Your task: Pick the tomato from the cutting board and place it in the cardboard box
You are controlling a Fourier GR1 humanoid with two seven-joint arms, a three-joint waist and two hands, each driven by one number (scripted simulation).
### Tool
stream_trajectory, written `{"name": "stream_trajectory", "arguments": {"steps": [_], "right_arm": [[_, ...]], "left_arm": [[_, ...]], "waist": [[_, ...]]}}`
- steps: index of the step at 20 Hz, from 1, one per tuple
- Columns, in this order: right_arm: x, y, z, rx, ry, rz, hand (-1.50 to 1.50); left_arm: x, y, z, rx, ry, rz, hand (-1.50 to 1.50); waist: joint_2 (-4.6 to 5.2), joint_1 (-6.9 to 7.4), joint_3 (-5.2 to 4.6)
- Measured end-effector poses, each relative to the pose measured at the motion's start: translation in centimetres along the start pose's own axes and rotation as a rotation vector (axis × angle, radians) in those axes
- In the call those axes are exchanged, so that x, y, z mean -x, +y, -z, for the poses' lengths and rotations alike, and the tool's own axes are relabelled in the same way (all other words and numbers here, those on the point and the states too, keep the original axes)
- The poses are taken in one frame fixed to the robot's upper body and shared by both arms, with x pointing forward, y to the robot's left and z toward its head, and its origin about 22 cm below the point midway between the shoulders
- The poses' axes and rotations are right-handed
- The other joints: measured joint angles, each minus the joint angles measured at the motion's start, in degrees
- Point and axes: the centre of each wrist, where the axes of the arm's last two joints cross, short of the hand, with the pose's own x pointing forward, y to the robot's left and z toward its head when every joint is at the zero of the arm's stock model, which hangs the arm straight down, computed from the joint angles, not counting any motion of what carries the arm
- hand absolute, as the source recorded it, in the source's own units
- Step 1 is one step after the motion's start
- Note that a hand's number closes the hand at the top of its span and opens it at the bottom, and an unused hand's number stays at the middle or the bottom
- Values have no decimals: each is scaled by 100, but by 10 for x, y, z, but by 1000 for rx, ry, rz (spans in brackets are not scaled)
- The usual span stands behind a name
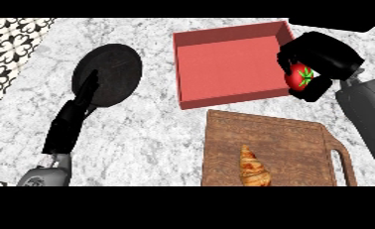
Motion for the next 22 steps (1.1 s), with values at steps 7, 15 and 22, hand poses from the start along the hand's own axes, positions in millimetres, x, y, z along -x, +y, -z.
{"name": "stream_trajectory", "arguments": {"steps": [7, 15, 22], "right_arm": [[43, -37, -8, 116, -234, 143, 150], [57, -60, 4, 260, -386, 345, 150], [49, -87, 27, 286, -468, 405, 150]], "left_arm": [[-3, -2, 5, 3, 0, 3, 0], [-4, -9, 8, -1, 11, 6, 0], [1, -6, 9, -5, 33, 8, 0]], "waist": [[6, -1, -3], [-53, -62, -21], [-122, -175, -41]]}}
